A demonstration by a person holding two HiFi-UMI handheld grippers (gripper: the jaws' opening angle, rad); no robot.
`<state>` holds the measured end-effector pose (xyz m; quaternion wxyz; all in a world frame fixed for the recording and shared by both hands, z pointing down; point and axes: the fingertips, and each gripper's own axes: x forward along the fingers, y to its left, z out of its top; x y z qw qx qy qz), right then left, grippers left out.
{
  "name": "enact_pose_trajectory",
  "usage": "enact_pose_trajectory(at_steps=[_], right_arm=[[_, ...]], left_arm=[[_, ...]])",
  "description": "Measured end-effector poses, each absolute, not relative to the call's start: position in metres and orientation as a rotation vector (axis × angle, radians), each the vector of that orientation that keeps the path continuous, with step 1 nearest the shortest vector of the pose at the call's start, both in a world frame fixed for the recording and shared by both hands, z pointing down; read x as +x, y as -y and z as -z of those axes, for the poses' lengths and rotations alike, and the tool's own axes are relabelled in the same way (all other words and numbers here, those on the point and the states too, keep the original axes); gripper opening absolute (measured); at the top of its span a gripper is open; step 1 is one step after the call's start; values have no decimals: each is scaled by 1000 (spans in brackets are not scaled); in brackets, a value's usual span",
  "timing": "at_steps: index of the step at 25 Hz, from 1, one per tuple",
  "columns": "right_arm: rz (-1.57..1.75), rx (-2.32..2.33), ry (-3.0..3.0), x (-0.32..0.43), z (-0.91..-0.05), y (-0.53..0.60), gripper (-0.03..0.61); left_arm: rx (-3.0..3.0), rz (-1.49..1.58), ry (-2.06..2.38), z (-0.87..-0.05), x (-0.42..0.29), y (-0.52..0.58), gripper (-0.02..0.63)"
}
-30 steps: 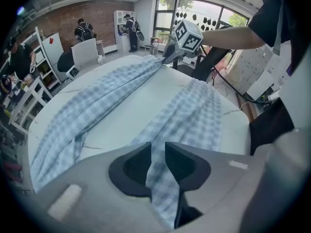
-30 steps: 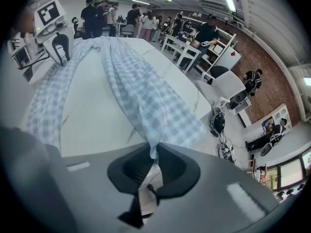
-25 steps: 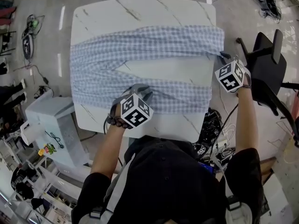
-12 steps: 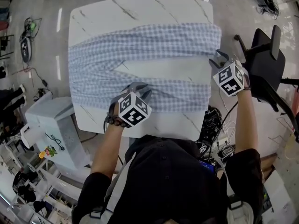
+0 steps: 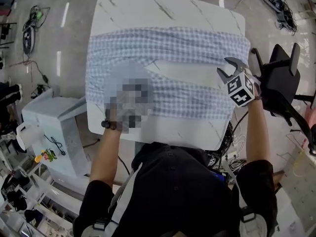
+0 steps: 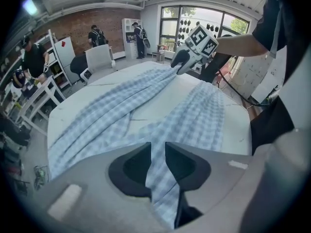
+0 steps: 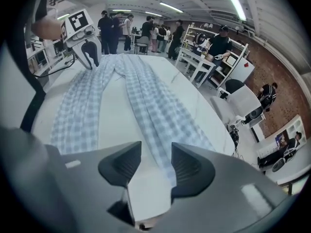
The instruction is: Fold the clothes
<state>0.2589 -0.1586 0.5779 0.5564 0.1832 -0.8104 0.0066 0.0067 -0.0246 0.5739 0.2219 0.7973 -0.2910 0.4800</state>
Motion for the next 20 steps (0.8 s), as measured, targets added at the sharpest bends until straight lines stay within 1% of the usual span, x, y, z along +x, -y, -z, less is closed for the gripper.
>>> enact_pose_trajectory(at_steps=[5,14,17,20], right_arm=[[-14,425,1926,178,-572,155,189],[7,399,1976,15,-565,148,184],[21,369,1989,-33,-562,147,184],[17,345,1991,-63,-560,153,183]], left_arm=[[2203,-1286,861,-558,-70,26,98],[2150,-1297,912,-559,-225,15,98],[2160,-1300,915,-562,-259,24,98],[2192,-1307,913,-563,-278,44,98]])
